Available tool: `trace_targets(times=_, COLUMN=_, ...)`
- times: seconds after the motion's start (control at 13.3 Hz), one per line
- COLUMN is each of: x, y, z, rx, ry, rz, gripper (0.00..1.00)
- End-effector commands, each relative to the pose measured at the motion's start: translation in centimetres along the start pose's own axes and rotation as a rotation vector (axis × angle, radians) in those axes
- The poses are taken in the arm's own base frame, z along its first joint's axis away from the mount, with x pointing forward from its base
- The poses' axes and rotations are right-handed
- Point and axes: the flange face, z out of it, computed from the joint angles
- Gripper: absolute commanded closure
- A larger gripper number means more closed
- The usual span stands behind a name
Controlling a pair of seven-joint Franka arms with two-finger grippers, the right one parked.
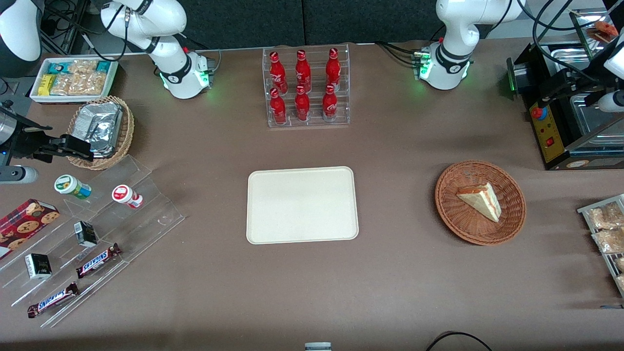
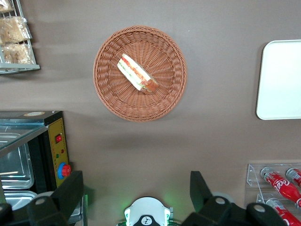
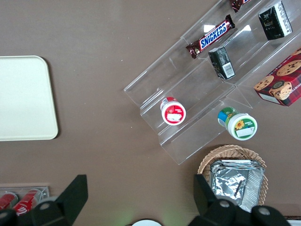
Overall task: Place sandwich from basket to tray
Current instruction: 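Move the left gripper toward the wicker basket with the sandwich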
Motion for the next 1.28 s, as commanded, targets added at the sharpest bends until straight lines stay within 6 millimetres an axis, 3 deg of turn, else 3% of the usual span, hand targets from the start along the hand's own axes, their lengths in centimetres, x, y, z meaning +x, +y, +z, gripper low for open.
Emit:
trace_targets(times=0.0, x=0.1, y=0.1, z=-0.2, rx=0.018, ry=-0.001, rz=-0.019, gripper=0.0)
trace_targets(times=0.3, x=3.5, y=0.2, z=2.9, rx=0.027, ry=-0.015, rz=-0.088, gripper=0.0)
trace_targets(times=0.53, x=6.7, y=0.3, z=6.4, rx=0.025, ry=-0.029, rz=-0.226, gripper=0.0)
trace_targets(times=0.75, x=9.7, y=-0.7, z=11.4, rx=0.043, ry=-0.044, rz=-0.426, gripper=0.0)
trace_targets(times=0.98, x=10.4, y=-1.3, z=15.7, rx=0.033, ry=-0.011, rz=-0.516, gripper=0.0)
trace_targets(times=1.2, x=10.2, y=-2.2, z=20.0, rx=0.007, ry=-0.005, rz=-0.718, gripper=0.0)
